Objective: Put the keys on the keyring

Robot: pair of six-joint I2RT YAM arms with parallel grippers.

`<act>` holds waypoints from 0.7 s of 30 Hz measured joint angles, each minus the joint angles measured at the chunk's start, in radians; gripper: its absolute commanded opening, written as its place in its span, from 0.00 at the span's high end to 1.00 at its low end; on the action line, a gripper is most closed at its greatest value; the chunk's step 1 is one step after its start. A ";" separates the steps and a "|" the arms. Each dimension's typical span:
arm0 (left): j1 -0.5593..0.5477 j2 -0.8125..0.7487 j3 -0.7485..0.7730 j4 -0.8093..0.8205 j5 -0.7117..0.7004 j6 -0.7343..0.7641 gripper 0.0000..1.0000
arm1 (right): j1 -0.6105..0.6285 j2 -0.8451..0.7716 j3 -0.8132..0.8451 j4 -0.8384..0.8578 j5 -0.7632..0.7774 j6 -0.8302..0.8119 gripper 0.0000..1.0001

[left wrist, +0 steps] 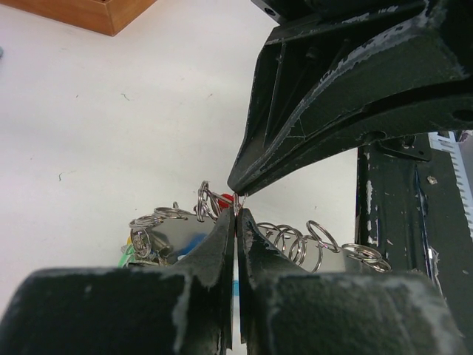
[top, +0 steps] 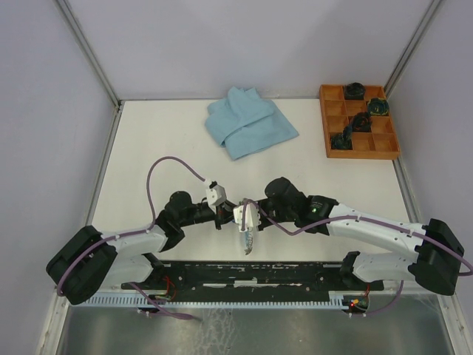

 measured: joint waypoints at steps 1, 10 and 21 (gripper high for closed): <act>0.000 -0.001 -0.002 0.003 -0.002 -0.001 0.97 | 0.000 -0.001 0.000 -0.001 0.002 -0.001 0.99; 0.000 -0.016 -0.016 0.007 -0.020 -0.017 0.97 | 0.000 -0.003 0.006 -0.028 -0.001 -0.006 0.96; -0.002 -0.049 -0.017 -0.013 -0.104 -0.015 0.97 | 0.001 -0.036 0.021 -0.100 0.121 0.170 0.54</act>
